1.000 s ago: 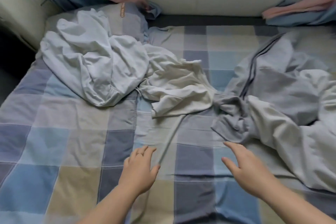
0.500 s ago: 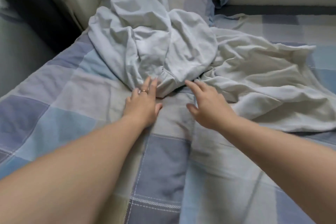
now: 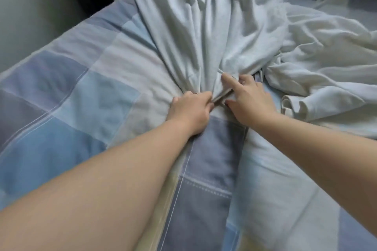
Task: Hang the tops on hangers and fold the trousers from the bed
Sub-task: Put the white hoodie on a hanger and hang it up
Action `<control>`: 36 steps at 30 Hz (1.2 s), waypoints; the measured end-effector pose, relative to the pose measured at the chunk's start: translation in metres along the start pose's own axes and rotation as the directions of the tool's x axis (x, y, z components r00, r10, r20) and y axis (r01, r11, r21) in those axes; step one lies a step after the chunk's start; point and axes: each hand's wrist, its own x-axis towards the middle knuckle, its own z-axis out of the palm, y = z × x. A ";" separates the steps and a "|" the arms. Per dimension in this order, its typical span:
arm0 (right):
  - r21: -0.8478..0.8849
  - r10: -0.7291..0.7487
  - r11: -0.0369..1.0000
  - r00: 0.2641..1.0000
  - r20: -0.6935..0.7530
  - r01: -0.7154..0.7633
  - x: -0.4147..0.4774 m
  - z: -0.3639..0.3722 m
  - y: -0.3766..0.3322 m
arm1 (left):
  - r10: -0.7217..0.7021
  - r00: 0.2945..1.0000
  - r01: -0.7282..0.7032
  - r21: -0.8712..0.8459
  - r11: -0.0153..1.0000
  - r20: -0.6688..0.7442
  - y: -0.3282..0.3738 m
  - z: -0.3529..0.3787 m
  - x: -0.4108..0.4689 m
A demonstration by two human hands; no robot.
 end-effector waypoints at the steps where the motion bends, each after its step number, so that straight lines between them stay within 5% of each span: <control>1: -0.013 -0.011 1.000 1.000 0.013 0.011 -0.014 -0.002 -0.003 | 0.002 0.999 -0.001 -0.016 1.000 0.045 0.004 -0.005 -0.018; 6: -0.100 -0.073 0.992 0.995 0.065 0.079 -0.092 -0.013 -0.014 | -0.008 0.975 0.030 -0.094 0.995 0.221 0.039 -0.015 -0.130; 11: -0.152 -0.163 0.963 0.929 0.331 0.223 -0.198 -0.030 -0.002 | -0.046 0.892 0.094 -0.086 0.992 0.449 0.076 -0.026 -0.247; 19: -0.126 -0.052 0.981 0.826 0.562 0.148 -0.374 -0.095 0.016 | -0.169 0.755 0.292 -0.095 0.952 0.634 0.176 -0.074 -0.400; 27: -0.110 -0.009 0.985 0.671 0.742 0.135 -0.482 -0.134 0.024 | -0.135 0.486 0.389 -0.075 0.918 0.863 0.232 -0.104 -0.480; 31: -0.037 0.040 0.999 0.619 0.785 -0.019 -0.472 -0.151 0.024 | -0.142 0.500 0.403 -0.084 0.911 0.854 0.220 -0.121 -0.454; 36: 0.008 0.081 0.991 0.658 0.749 -0.131 -0.420 -0.161 0.015 | -0.209 0.644 0.391 -0.082 0.917 0.736 0.176 -0.134 -0.385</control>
